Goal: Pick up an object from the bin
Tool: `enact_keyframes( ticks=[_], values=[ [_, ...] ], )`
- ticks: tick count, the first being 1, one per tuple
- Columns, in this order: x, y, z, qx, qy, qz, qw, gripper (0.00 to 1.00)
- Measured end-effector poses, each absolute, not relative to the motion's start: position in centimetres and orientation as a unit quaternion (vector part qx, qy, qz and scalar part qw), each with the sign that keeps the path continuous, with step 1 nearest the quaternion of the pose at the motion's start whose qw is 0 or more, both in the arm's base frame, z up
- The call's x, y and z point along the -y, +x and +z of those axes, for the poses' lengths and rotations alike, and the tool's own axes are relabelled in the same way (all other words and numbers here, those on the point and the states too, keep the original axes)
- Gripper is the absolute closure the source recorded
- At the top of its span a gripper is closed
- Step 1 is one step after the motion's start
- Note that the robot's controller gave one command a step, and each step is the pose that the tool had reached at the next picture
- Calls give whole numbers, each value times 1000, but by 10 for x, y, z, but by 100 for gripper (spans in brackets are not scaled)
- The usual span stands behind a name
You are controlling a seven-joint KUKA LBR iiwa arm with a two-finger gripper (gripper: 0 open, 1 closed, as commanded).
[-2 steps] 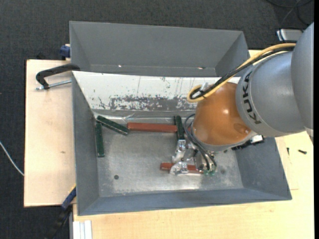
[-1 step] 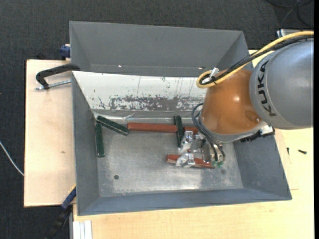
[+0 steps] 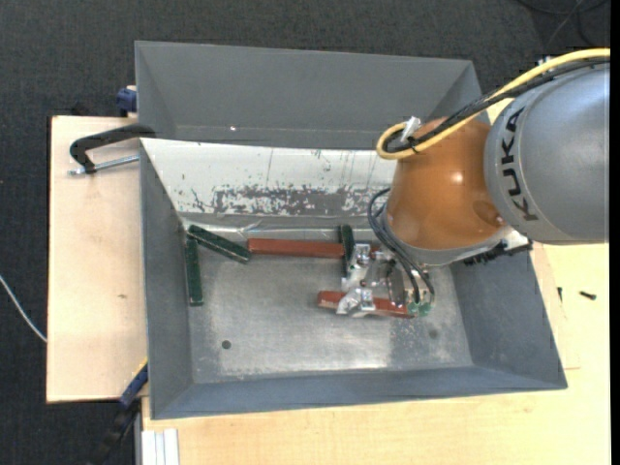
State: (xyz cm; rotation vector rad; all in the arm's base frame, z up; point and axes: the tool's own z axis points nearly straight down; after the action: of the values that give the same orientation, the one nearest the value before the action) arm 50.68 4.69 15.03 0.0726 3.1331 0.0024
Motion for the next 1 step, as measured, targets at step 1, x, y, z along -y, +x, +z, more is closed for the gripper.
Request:
enact_keyframes(
  ticks=[1],
  values=[
    [-42, 509, 199, -1000, 24, 0, -1, 100]
  ],
)
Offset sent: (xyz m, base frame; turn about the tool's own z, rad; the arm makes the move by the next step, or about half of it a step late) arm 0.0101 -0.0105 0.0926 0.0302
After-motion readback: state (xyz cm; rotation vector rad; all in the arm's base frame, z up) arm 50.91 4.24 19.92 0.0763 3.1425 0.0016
